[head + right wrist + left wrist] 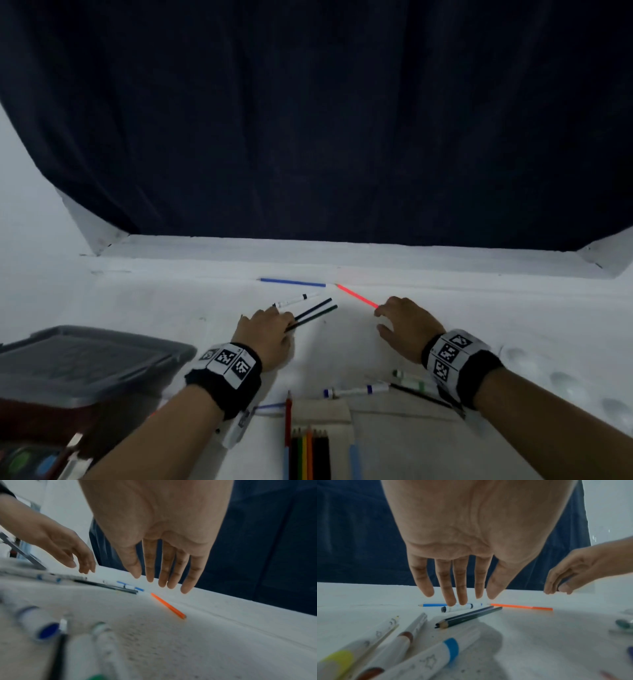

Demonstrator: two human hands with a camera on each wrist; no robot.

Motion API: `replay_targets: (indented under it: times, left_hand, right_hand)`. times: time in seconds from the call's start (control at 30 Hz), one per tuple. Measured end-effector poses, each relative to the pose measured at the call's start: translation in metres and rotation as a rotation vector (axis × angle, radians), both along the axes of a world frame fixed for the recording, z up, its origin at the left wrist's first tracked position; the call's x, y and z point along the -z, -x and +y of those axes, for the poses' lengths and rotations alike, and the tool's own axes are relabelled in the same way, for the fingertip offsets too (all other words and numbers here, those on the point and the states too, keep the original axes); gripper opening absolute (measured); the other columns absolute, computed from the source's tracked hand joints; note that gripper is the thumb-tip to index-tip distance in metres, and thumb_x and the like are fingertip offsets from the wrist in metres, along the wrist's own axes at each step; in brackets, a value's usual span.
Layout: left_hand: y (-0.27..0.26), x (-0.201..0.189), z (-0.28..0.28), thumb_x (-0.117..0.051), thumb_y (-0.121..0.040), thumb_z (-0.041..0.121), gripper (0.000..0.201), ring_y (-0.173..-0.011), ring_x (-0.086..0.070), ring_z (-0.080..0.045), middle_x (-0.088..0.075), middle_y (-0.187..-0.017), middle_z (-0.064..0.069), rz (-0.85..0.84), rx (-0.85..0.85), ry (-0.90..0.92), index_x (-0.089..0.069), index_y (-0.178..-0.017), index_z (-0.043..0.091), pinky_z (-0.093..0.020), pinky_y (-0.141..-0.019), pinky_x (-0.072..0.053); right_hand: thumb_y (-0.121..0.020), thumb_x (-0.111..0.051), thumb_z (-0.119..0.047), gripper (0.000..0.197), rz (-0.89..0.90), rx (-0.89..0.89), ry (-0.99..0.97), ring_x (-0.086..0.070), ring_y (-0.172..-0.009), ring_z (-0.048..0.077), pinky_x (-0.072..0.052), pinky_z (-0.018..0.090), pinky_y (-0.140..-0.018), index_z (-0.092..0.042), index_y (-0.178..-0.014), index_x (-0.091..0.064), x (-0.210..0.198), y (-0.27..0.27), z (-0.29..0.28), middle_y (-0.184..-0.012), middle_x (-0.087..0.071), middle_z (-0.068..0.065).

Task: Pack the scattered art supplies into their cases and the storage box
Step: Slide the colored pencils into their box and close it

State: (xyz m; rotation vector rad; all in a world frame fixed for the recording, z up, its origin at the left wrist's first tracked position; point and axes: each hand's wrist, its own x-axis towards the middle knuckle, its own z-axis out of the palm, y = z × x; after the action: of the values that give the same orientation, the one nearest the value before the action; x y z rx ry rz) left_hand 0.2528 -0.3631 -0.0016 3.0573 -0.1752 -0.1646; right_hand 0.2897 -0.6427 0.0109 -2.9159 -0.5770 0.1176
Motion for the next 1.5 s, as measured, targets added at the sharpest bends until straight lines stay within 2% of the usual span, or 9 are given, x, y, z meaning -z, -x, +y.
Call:
replay_targets:
  times: [0.17, 0.37, 0.57, 0.7, 0.87, 0.93, 1.03, 1.27, 1.5]
  left_hand:
    - [-0.023, 0.018, -0.006, -0.040, -0.095, 0.031, 0.036, -0.118, -0.050, -0.026, -0.052, -0.128, -0.001, -0.014, 0.025, -0.168, -0.049, -0.130, 0.033, -0.043, -0.094, -0.036]
    - [-0.033, 0.024, -0.006, -0.046, -0.095, 0.024, 0.036, -0.113, -0.056, -0.024, -0.057, -0.117, 0.003, -0.064, 0.091, -0.202, -0.055, -0.125, 0.040, -0.038, -0.092, -0.034]
    - [-0.024, 0.021, -0.014, -0.055, -0.093, 0.028, 0.014, -0.109, -0.056, -0.021, -0.052, -0.116, 0.003, -0.078, 0.119, -0.099, -0.063, -0.105, 0.028, -0.034, -0.088, -0.035]
    - [-0.008, 0.018, -0.018, -0.052, -0.094, 0.029, 0.015, -0.113, -0.050, -0.021, -0.048, -0.119, 0.002, -0.100, 0.121, -0.037, -0.062, -0.106, 0.026, -0.036, -0.090, -0.037]
    - [0.025, -0.015, -0.010, -0.055, -0.096, 0.034, 0.003, -0.084, -0.061, -0.015, -0.063, -0.095, 0.005, -0.173, -0.006, 0.420, -0.053, -0.095, 0.036, -0.033, -0.080, -0.050]
    - [0.051, -0.028, -0.007, -0.059, -0.096, 0.032, 0.010, -0.060, -0.056, -0.008, -0.066, -0.078, 0.002, -0.197, -0.020, 0.670, -0.056, -0.087, 0.037, -0.025, -0.066, -0.051]
    - [0.096, -0.040, -0.003, -0.063, -0.094, 0.029, 0.008, -0.054, -0.053, -0.012, -0.062, -0.074, 0.000, -0.250, -0.014, 0.874, -0.064, -0.090, 0.036, -0.019, -0.058, -0.045]
    - [0.182, -0.031, 0.010, -0.081, -0.075, 0.017, 0.017, -0.060, -0.054, -0.014, -0.060, -0.063, -0.002, -0.136, -0.080, 1.185, -0.073, -0.090, 0.023, -0.026, -0.065, -0.043]
    - [0.208, -0.034, -0.002, -0.088, -0.060, 0.001, 0.043, -0.067, -0.069, -0.011, -0.073, -0.071, -0.013, -0.210, -0.249, 1.350, -0.065, -0.094, 0.012, -0.015, -0.066, -0.052]
  right_hand:
    - [-0.104, -0.034, -0.032, 0.050, 0.165, -0.015, 0.164, -0.026, -0.143, 0.024, -0.029, 0.037, -0.115, -0.017, -0.151, -0.026, 0.016, -0.034, 0.002, -0.158, -0.023, 0.007]
    - [-0.096, -0.043, -0.004, 0.030, 0.066, -0.016, 0.339, -0.057, -0.111, 0.029, -0.051, 0.037, -0.091, -0.006, -0.121, -0.057, 0.021, -0.039, 0.016, -0.123, -0.057, 0.011]
    - [-0.094, -0.042, -0.001, 0.028, 0.033, -0.006, 0.337, -0.057, -0.112, 0.028, -0.043, 0.032, -0.082, -0.007, -0.118, -0.057, 0.014, -0.015, 0.024, -0.123, -0.056, 0.013]
    - [-0.086, -0.046, -0.001, 0.020, 0.047, 0.039, 0.098, -0.057, -0.101, 0.028, -0.040, 0.030, -0.074, -0.019, -0.095, -0.049, 0.001, 0.013, 0.023, -0.114, -0.058, 0.010]
    - [-0.079, -0.062, -0.003, 0.047, -0.015, 0.147, -0.571, -0.063, -0.069, 0.011, -0.055, 0.026, -0.063, -0.033, -0.112, -0.045, -0.016, 0.062, 0.024, -0.079, -0.062, -0.003]
    - [-0.079, -0.066, -0.001, 0.061, -0.003, 0.131, -0.769, -0.064, -0.067, 0.010, -0.053, 0.020, -0.059, -0.033, -0.124, -0.041, -0.023, 0.090, 0.026, -0.079, -0.061, -0.003]
    - [-0.078, -0.068, 0.001, 0.077, 0.080, 0.132, -0.933, -0.067, -0.068, 0.016, -0.059, 0.030, -0.060, -0.038, -0.133, -0.031, -0.020, 0.128, 0.029, -0.084, -0.060, -0.001]
    - [-0.090, -0.055, 0.004, 0.044, 0.353, 0.174, -1.058, -0.071, -0.068, 0.028, -0.061, 0.042, -0.062, -0.024, -0.117, -0.034, 0.009, 0.179, 0.042, -0.087, -0.058, 0.016]
    - [-0.084, -0.064, -0.003, 0.047, 0.246, 0.136, -0.749, -0.058, -0.057, 0.007, -0.049, 0.019, -0.052, -0.032, -0.111, -0.038, 0.026, 0.186, 0.052, -0.073, -0.065, 0.005]
